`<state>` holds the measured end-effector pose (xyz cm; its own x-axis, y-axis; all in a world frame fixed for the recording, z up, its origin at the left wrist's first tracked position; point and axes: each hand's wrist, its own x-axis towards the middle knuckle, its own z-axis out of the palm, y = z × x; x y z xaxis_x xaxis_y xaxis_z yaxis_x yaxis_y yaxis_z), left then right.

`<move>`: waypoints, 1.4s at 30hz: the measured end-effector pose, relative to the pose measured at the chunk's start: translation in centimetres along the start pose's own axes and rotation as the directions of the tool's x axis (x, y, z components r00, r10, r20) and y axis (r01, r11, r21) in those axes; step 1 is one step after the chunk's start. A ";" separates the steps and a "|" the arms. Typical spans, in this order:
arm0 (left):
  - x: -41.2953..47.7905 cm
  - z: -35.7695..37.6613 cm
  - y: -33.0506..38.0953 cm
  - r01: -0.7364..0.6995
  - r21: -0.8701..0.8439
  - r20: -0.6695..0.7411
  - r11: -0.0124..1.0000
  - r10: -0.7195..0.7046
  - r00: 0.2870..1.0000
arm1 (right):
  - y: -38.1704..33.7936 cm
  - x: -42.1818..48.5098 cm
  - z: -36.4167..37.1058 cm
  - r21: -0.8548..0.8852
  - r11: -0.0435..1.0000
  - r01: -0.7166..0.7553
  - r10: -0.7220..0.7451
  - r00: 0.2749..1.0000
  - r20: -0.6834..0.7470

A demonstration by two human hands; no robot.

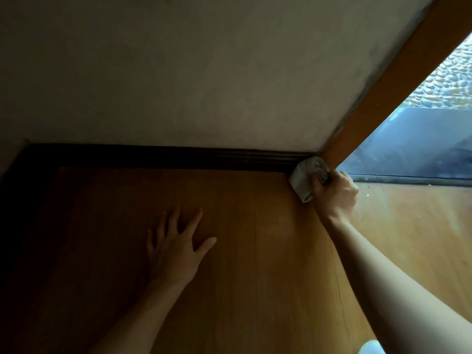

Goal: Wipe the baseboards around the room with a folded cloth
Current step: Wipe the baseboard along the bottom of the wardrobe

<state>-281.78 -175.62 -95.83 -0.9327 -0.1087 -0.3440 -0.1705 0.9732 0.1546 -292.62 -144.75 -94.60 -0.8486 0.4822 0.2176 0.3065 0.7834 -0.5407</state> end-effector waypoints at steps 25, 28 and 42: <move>-0.6 -1.5 -0.4 -0.012 -0.030 -0.047 0.999 0.010 0.999 | 0.4 -2.6 -2.4 0.444 0.852 -0.276 0.206 0.958 0.200; -1.6 -2.9 -0.7 -0.012 -0.051 -0.117 0.999 0.006 0.993 | -3.4 -6.2 -1.8 0.702 0.544 -0.459 0.187 0.883 0.431; -11.9 -26.5 -1.8 -0.060 0.003 -0.392 0.998 0.056 0.918 | -26.1 -8.7 -20.3 0.659 0.512 -0.552 -0.051 0.746 0.664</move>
<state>-278.79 -181.47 -67.46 -0.9906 -0.1248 0.0560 -0.1135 0.9785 0.1722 -284.48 -161.48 -65.91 -0.9349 0.0591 -0.3500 0.3410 -0.1237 -0.9319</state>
